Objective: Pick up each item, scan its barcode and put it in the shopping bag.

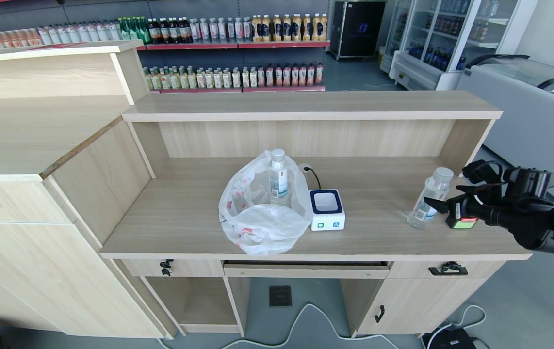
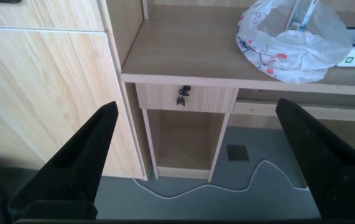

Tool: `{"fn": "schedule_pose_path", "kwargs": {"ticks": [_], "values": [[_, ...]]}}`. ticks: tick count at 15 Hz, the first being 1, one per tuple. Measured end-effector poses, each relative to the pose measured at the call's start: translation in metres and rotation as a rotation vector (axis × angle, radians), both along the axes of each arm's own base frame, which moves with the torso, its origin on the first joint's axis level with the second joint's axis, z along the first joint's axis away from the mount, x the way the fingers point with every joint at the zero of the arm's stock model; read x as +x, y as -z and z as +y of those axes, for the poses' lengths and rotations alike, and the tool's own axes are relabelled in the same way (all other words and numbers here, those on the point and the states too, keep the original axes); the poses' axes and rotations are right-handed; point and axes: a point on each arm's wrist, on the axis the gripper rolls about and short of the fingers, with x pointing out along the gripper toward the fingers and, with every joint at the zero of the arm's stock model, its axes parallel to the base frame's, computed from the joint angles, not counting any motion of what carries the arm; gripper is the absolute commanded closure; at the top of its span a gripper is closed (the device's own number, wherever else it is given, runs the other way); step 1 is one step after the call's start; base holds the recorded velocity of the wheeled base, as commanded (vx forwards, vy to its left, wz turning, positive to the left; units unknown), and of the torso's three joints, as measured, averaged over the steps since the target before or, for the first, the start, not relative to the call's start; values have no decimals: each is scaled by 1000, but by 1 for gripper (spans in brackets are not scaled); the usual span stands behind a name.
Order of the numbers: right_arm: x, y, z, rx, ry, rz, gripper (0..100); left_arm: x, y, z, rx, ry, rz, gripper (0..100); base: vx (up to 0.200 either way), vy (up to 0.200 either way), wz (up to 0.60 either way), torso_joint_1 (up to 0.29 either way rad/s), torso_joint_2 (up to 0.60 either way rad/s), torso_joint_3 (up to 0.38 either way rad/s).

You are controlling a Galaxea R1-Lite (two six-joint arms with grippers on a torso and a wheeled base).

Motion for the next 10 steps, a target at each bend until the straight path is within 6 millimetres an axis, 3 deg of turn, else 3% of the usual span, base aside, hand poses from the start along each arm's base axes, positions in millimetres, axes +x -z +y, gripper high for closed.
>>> {"fn": "schedule_pose_path", "kwargs": {"ticks": [10], "values": [[27, 19, 19, -6, -54, -44, 0, 0, 0, 0, 0, 0, 0, 0, 0, 0, 0, 0, 0, 0]]}}
